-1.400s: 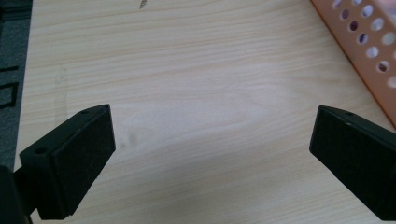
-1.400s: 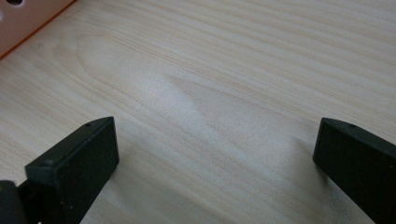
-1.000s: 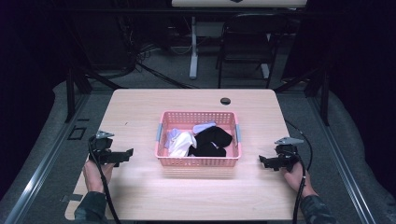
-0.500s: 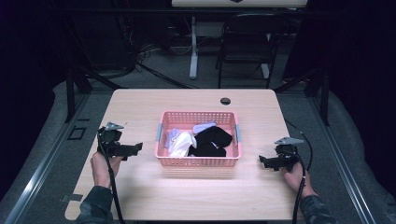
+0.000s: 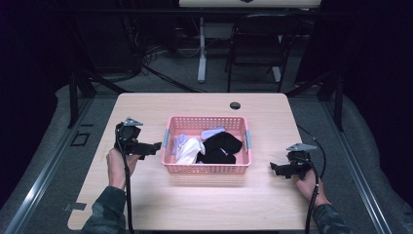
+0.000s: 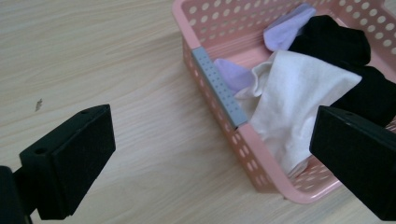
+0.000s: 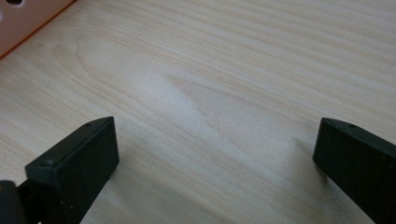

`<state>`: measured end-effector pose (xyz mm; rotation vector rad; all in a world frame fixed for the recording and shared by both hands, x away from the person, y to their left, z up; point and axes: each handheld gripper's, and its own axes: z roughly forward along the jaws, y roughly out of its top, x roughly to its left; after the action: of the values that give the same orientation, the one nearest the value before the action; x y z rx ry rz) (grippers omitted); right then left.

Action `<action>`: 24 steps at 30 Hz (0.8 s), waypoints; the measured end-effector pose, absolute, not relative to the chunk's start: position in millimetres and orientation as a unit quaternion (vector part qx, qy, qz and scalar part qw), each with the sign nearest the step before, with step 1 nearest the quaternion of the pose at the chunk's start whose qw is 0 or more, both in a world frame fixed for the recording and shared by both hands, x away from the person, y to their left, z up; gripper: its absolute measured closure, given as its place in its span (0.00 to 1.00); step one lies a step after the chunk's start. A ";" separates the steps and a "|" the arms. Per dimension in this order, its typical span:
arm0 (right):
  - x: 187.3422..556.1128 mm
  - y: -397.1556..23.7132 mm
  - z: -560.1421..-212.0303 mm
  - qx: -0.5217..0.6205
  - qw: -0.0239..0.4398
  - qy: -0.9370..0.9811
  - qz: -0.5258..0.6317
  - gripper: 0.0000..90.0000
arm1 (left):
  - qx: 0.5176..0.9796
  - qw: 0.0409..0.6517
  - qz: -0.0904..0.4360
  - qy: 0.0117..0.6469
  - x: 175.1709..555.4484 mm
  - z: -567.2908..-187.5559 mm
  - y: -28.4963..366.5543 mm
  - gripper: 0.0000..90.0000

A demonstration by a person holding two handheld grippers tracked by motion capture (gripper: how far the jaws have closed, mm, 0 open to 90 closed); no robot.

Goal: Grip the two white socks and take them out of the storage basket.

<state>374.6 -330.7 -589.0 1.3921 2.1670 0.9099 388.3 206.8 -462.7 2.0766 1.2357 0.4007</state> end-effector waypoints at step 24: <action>374.8 -330.9 -589.0 0.498 0.203 0.778 0.327 0.00 | 0.839 0.314 0.101 0.434 413.1 -461.7 135.9 0.00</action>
<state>374.8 -330.9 -589.0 1.3895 2.1704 0.9118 413.1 135.9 -461.7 2.2111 1.1437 0.2656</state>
